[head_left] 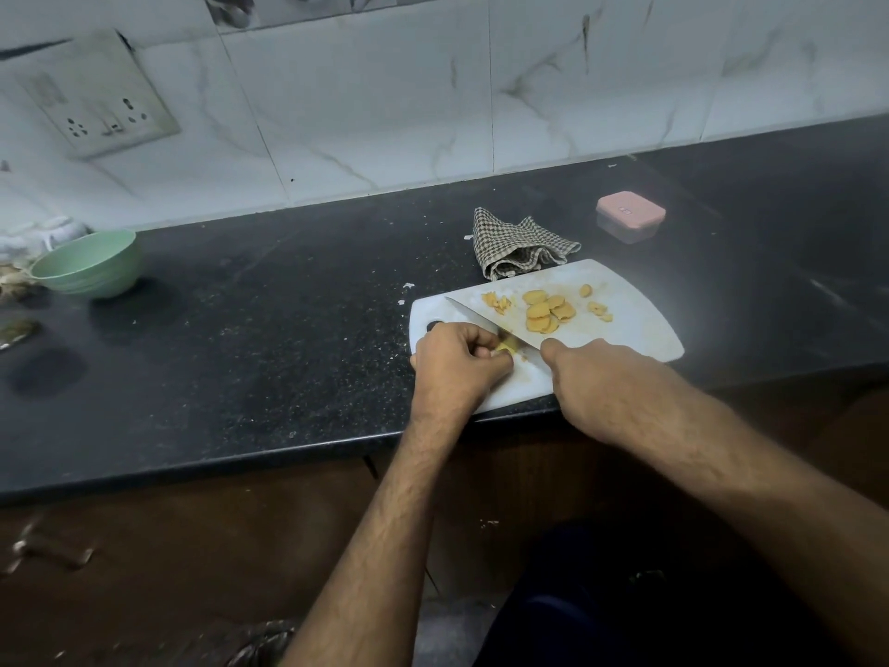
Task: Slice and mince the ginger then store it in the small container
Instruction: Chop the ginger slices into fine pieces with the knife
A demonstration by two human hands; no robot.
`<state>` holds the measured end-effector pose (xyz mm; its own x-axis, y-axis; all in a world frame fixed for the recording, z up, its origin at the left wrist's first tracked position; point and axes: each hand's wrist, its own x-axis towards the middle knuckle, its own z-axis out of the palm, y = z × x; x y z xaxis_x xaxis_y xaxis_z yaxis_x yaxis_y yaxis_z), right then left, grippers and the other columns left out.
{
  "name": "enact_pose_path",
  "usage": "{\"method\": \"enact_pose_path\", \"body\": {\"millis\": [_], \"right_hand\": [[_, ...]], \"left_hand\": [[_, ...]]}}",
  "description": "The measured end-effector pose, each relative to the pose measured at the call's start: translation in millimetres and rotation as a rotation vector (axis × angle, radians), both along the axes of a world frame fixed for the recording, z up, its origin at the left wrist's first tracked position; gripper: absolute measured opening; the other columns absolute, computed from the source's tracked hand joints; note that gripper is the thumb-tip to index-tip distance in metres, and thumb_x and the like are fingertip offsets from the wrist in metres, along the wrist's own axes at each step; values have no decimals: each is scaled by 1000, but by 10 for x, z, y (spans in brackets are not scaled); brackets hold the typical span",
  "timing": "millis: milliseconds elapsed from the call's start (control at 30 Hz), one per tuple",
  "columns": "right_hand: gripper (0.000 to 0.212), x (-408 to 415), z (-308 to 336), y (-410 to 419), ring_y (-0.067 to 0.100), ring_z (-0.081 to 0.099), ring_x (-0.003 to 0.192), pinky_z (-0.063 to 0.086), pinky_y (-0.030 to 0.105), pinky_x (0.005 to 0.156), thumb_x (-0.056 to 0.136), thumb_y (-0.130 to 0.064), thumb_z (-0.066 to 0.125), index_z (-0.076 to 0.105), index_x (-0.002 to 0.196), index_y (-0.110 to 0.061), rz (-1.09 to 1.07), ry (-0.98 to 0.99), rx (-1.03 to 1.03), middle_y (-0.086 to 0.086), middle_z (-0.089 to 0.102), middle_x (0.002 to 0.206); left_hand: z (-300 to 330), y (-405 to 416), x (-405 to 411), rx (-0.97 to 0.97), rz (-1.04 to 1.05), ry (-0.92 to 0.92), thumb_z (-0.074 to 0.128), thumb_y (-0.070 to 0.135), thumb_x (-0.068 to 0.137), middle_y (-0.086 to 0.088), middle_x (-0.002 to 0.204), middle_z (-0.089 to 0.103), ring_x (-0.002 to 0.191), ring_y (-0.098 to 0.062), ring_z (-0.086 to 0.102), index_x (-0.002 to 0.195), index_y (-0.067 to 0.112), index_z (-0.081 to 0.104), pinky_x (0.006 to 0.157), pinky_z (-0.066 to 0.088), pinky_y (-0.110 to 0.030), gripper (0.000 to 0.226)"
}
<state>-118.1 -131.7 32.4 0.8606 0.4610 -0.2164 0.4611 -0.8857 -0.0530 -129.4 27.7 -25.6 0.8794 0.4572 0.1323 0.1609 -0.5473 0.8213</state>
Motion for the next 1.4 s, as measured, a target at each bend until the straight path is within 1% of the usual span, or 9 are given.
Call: {"method": "enact_pose_path", "body": {"millis": [133,367,733,833,933,1067,1167,1300,1400], "right_hand": [[7,36,-80,-88,21,54,76,53,40,73,104,-27,31,38,106,-27,-18,-16,94,3,49,82],[21,43,-153,-238,20,59,71,53,42,66,106,-40,31,39,93,-25,-23,2,259,3,58,80],[15,68,-57,-123,22,57,77,54,43,76,106,-37,27,37,102,-26,31,-41,124,2,52,82],[10,42,-40,-91,21,55,77,53,40,74,106,-33,27,33,101,-28,42,-48,94,2,50,82],[4,50,-18,-64,19,52,75,49,37,70,105,-26,31,35,102,-26,37,-25,68,2,48,82],[28,110,104,99,22,50,81,48,39,76,101,-17,39,45,127,-24,37,21,-40,0,42,81],[43,130,175,198,28,53,94,51,43,89,99,-13,43,40,140,-25,39,51,-125,5,50,98],[33,106,68,98,23,51,81,46,37,74,101,-14,36,42,132,-23,34,27,-45,1,42,80],[23,39,-12,59,21,51,78,44,36,68,102,-17,34,41,123,-23,38,-24,24,1,45,80]], "left_hand": [[-28,3,-7,12,8,7,82,21,72,20,51,59,52,3,54,67,26,72,91,57,-43,12],[-58,24,14,15,-7,-2,82,24,73,24,55,62,57,2,58,65,31,70,93,56,-52,16],[-54,19,26,45,-13,-6,81,27,77,21,57,64,58,-3,57,63,26,71,91,55,-52,17],[-51,25,30,44,-5,2,82,27,77,24,54,62,56,-1,56,59,30,68,92,55,-51,23],[-52,15,38,37,-5,-1,81,27,76,21,57,65,56,0,56,62,26,71,93,54,-54,18],[-55,12,41,34,5,4,80,25,74,12,63,69,55,-1,55,69,20,75,91,55,-52,9],[-60,9,26,42,2,12,78,23,73,9,62,68,52,0,53,70,18,76,88,57,-48,6],[-20,4,16,29,-2,15,79,22,73,14,53,61,50,2,52,71,20,77,85,58,-41,4],[-22,40,19,28,7,7,79,22,73,16,52,59,50,3,51,72,20,77,81,56,-35,3]]}}
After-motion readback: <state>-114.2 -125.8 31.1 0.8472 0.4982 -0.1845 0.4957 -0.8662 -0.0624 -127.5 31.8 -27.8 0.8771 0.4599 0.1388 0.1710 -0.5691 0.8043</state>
